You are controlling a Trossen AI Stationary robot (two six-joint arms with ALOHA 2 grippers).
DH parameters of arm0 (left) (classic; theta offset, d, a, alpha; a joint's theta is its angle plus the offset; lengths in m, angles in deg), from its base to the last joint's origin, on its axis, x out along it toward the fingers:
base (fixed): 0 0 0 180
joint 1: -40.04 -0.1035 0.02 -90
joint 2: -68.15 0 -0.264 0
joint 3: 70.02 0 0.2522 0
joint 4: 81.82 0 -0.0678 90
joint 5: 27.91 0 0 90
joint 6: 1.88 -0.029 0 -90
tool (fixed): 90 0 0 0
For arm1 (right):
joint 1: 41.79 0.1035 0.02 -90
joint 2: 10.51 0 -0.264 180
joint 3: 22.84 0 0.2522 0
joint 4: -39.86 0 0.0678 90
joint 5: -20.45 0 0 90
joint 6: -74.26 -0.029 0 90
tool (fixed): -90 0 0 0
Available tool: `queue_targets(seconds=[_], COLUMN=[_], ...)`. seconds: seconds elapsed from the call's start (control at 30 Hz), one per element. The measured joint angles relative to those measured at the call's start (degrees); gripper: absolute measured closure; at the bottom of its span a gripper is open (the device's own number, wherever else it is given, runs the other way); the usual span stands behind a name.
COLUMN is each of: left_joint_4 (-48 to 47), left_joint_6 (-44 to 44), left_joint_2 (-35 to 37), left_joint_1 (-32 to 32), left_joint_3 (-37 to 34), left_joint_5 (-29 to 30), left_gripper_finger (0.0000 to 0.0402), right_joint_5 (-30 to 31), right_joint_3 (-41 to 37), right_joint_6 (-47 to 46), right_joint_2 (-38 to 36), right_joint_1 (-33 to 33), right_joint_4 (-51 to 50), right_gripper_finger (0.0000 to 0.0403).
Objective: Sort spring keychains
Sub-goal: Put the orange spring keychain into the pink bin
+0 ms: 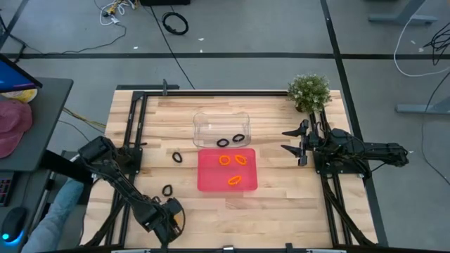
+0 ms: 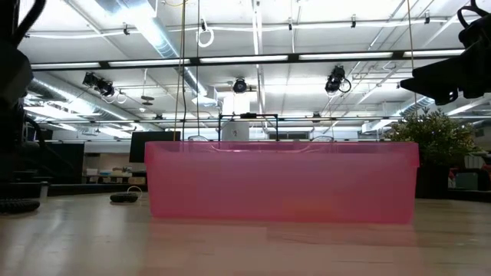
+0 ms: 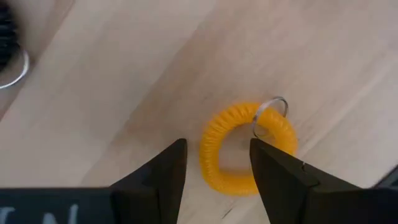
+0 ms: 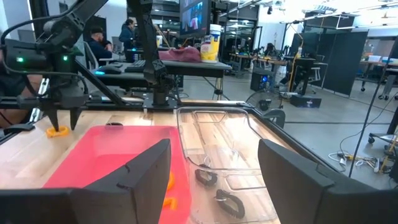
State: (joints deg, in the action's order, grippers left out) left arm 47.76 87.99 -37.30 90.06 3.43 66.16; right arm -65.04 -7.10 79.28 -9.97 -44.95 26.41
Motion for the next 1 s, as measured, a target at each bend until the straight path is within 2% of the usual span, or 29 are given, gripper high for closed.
queue_targets(seconds=[0.07, 0.1, 0.17, 0.2, 0.33, 0.47, 0.6, 0.7, 0.8, 1.0], left_joint_4=[-2.53, -2.65, -2.92, -3.45, -3.96, -4.06, 1.81, 6.02, 6.25, 6.45], left_joint_6=[-0.08, -0.53, -4.01, -5.70, -16.35, -27.33, -35.73, -39.99, -38.86, -38.06], left_joint_2=[-0.42, -0.46, -0.55, -0.80, -0.79, -0.82, -0.58, -0.59, -0.59, -0.59], left_joint_1=[-0.99, -1.37, -2.09, -2.27, -2.38, -0.93, 2.08, 4.11, 5.74, 4.94], left_joint_3=[1.35, 1.84, 3.49, 4.85, 10.97, 18.25, 21.92, 21.93, 21.37, 20.56], left_joint_5=[-0.63, -1.10, -1.41, -0.48, 17.31, 39.27, 62.74, 73.49, 79.09, 79.39], left_gripper_finger=[0.0244, 0.0269, 0.0348, 0.0371, 0.0388, 0.0394, 0.0394, 0.0394, 0.0394, 0.0394], right_joint_5=[0.00, 0.00, 0.00, 0.00, 0.00, 0.01, 0.02, 0.02, 0.00, 0.02], right_joint_3=[0.00, 0.00, 0.00, 0.00, 0.00, 0.00, 0.00, 0.00, 0.00, 0.00], right_joint_6=[0.01, 0.01, 0.01, -0.01, 0.01, 0.00, -0.01, 0.01, 0.01, 0.01], right_joint_2=[-0.02, -0.02, -0.02, -0.02, -0.02, -0.01, -0.02, -0.01, -0.02, 0.00], right_joint_1=[0.00, 0.00, 0.01, 0.00, 0.00, 0.02, 0.00, 0.01, 0.02, 0.00], right_joint_4=[0.07, 0.03, -0.01, 0.04, 0.02, -0.02, -0.07, -0.06, 0.00, 0.00], right_gripper_finger=[0.0156, 0.0156, 0.0156, 0.0156, 0.0156, 0.0156, 0.0156, 0.0156, 0.0156, 0.0156])
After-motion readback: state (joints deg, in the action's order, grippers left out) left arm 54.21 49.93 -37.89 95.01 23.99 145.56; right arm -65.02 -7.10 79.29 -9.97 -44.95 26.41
